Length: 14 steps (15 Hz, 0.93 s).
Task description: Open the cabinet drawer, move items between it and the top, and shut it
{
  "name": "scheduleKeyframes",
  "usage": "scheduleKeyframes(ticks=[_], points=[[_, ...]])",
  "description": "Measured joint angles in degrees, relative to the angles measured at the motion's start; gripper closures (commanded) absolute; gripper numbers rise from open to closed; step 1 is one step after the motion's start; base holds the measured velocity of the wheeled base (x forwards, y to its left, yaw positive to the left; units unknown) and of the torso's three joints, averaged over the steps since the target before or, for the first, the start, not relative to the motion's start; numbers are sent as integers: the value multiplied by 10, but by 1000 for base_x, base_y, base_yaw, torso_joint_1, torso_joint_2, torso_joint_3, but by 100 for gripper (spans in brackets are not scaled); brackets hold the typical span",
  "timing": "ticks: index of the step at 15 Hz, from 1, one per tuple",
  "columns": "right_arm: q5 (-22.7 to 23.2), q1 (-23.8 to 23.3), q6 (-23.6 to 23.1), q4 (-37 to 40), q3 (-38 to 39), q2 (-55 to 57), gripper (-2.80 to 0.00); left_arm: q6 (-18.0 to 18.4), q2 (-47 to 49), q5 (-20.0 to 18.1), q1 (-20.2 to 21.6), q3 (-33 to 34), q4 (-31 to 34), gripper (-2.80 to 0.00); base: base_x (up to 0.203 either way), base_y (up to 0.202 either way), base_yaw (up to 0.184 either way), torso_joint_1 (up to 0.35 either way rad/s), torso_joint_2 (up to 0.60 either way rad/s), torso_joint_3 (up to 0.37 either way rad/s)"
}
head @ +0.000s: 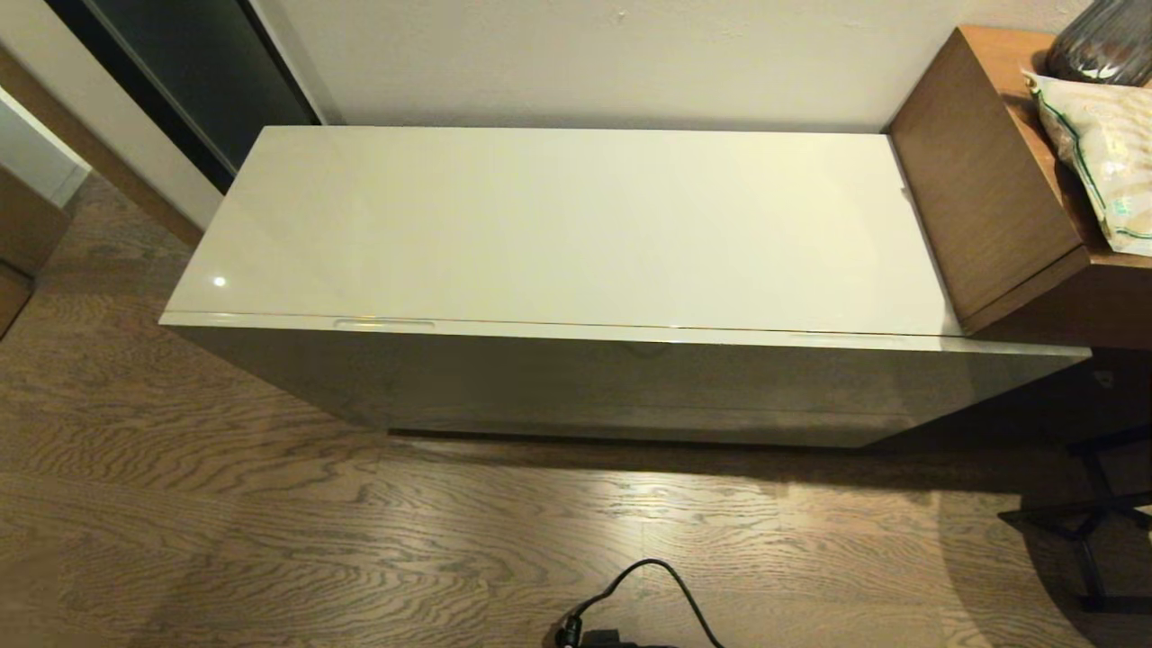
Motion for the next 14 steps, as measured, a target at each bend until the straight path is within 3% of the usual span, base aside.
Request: scheduleKeyframes(ticks=[2, 4, 7, 9, 11, 14], points=[[0, 0, 0, 0, 0, 0, 0, 14, -44, 3, 17, 75, -25, 0, 0, 0, 0, 0, 0, 0], [0, 0, 0, 0, 0, 0, 0, 16, -70, 18, 4, 136, -78, 0, 0, 0, 0, 0, 0, 0], [0, 0, 0, 0, 0, 0, 0, 30, -130, 30, -10, 210, -107, 0, 0, 0, 0, 0, 0, 0], [0, 0, 0, 0, 0, 0, 0, 90, -181, 21, -11, 252, -154, 0, 0, 0, 0, 0, 0, 0], [1, 0, -1, 0, 0, 0, 0, 151, -209, 4, -11, 298, -267, 0, 0, 0, 0, 0, 0, 0], [2, 0, -2, -1, 0, 0, 0, 146, -225, -12, -11, 413, -475, 0, 0, 0, 0, 0, 0, 0]])
